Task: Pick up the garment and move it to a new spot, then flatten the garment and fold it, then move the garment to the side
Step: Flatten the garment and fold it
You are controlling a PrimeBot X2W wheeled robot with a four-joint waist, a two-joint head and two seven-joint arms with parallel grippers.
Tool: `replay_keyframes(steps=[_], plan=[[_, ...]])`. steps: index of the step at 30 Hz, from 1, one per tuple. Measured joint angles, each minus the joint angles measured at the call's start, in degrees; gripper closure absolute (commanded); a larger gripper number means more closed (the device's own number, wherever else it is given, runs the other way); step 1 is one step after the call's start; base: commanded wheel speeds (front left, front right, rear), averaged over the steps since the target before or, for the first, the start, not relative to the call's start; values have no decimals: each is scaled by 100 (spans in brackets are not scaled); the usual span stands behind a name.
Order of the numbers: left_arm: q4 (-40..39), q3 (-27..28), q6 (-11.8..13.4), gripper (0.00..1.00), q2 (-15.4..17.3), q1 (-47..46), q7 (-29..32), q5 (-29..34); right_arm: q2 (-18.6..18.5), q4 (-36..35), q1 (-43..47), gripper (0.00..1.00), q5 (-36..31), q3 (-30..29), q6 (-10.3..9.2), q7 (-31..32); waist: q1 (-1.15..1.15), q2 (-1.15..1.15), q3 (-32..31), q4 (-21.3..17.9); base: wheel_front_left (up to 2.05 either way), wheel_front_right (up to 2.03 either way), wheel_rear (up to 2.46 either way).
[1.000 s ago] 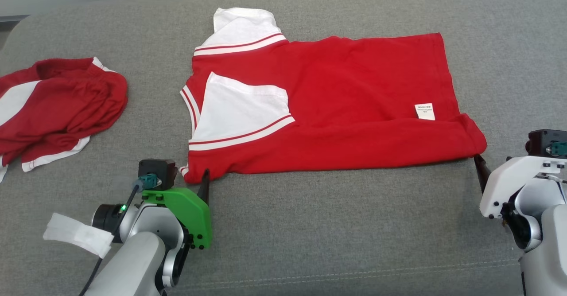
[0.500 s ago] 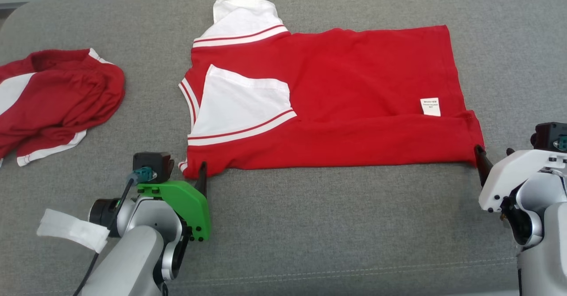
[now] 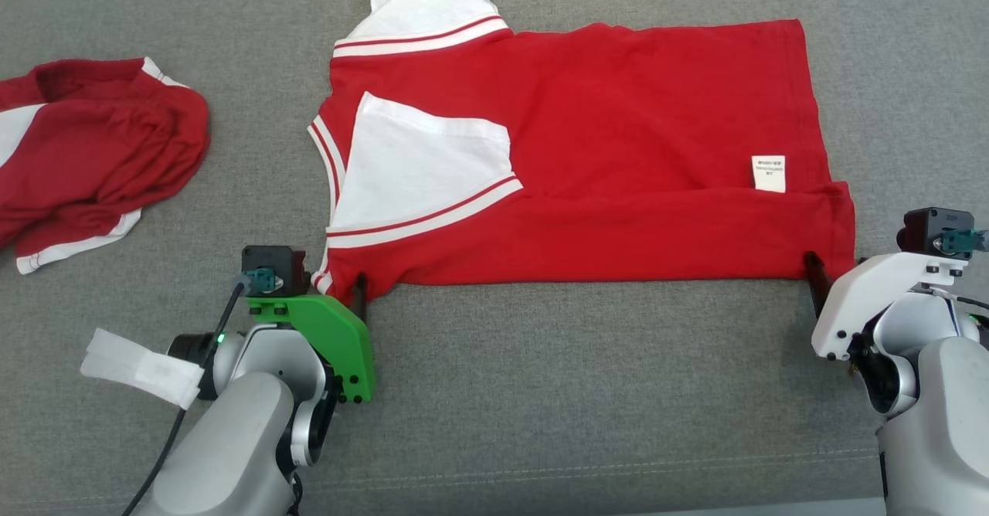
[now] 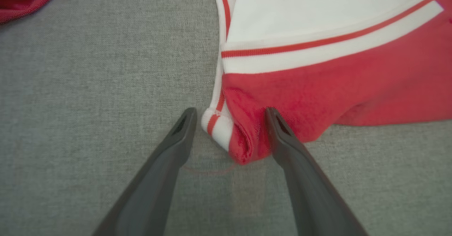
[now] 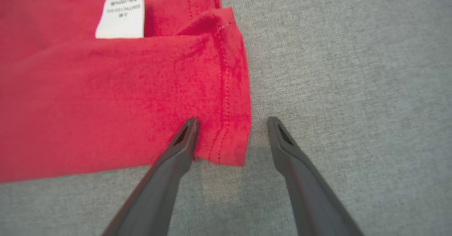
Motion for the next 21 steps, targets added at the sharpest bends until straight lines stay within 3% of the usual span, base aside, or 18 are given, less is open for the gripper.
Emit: replay_keyframes(steps=[3, 4, 5, 6, 7, 8, 21], plan=[[-5, -10, 48, 0, -16, 4, 123, -31, -21, 122, -54, 0, -31, 23, 0, 0, 0, 0, -1, 22, 0, 0, 0], [-13, -8, 75, 38, -19, 13, 148, -69, -26, 158, -60, 15, -32, 36, -1, 1, 0, 0, -5, 26, 0, 0, 0], [-26, -9, 79, 64, -20, 21, 179, -86, -26, 189, -70, 53, -32, 43, -2, 2, 0, 0, -12, 30, 0, 0, 0], [-42, -13, 79, 91, -20, 40, 190, -105, -24, 221, -80, 64, -29, 56, -1, 13, 0, 0, -21, 34, 0, 0, 0], [-54, -22, 78, 100, -19, 61, 219, -124, -23, 250, -90, 80, -25, 85, -1, 34, 0, 0, -30, 37, 0, 0, 0], [-65, -27, 78, 100, -19, 87, 250, -132, -21, 270, -97, 100, -20, 107, -1, 46, 0, 0, -41, 41, 0, 0, 0], [-124, 80, 12, 100, -27, 494, 191, -486, -122, 324, 101, 100, 137, 146, 3, 214, 0, 0, -421, 21, 0, 0, 0]])
